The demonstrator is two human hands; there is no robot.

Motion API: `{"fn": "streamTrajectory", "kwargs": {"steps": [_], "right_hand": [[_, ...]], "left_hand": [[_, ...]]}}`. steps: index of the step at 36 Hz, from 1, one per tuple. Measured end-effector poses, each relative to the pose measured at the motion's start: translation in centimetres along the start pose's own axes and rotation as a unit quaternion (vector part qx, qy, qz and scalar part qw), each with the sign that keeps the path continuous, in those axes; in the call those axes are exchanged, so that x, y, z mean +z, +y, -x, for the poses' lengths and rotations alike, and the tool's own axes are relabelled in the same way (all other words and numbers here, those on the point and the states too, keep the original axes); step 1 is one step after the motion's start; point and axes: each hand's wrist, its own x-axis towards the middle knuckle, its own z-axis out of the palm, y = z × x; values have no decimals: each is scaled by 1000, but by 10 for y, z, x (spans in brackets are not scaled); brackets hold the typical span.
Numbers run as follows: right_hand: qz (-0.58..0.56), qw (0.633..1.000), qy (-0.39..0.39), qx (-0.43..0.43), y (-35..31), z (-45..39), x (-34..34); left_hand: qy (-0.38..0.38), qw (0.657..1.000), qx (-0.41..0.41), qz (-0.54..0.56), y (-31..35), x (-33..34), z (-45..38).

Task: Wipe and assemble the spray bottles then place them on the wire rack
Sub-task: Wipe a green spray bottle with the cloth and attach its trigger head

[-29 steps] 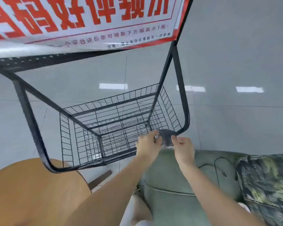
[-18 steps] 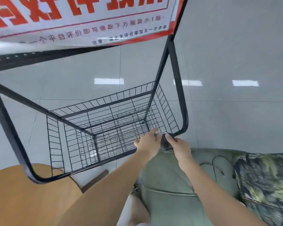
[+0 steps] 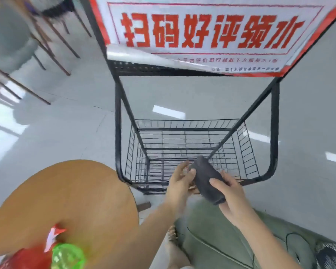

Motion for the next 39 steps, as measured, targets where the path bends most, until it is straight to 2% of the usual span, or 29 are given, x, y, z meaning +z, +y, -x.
{"fn": "streamTrajectory", "kwargs": {"steps": [4, 8, 12, 16, 19, 23, 25, 30, 33, 39], "right_hand": [[63, 993, -99, 15, 15, 23, 55], [158, 972, -176, 19, 35, 53, 123], [274, 925, -265, 7, 60, 84, 197], [362, 880, -302, -59, 105, 107, 256], [376, 859, -332, -101, 142, 128, 298], [349, 847, -379, -135, 197, 149, 343], [331, 845, -395, -142, 222, 153, 359], [305, 838, -438, -116, 277, 152, 383], [315, 811, -473, -140, 308, 146, 389], [286, 789, -510, -188, 356, 133, 391]], "left_hand": [[15, 996, 73, 55, 22, -58, 58], [65, 987, 138, 57, 31, -122, 117], [90, 974, 207, 14, 28, -189, 175], [146, 962, 231, -23, 17, -255, 223], [212, 942, 261, -17, 5, -298, 248], [362, 880, 307, -13, -13, -351, 268], [400, 860, 316, -18, -22, -374, 278], [405, 848, 342, -6, -47, -418, 288], [402, 846, 350, 8, -65, -433, 284], [416, 817, 399, 25, -101, -458, 278]]}}
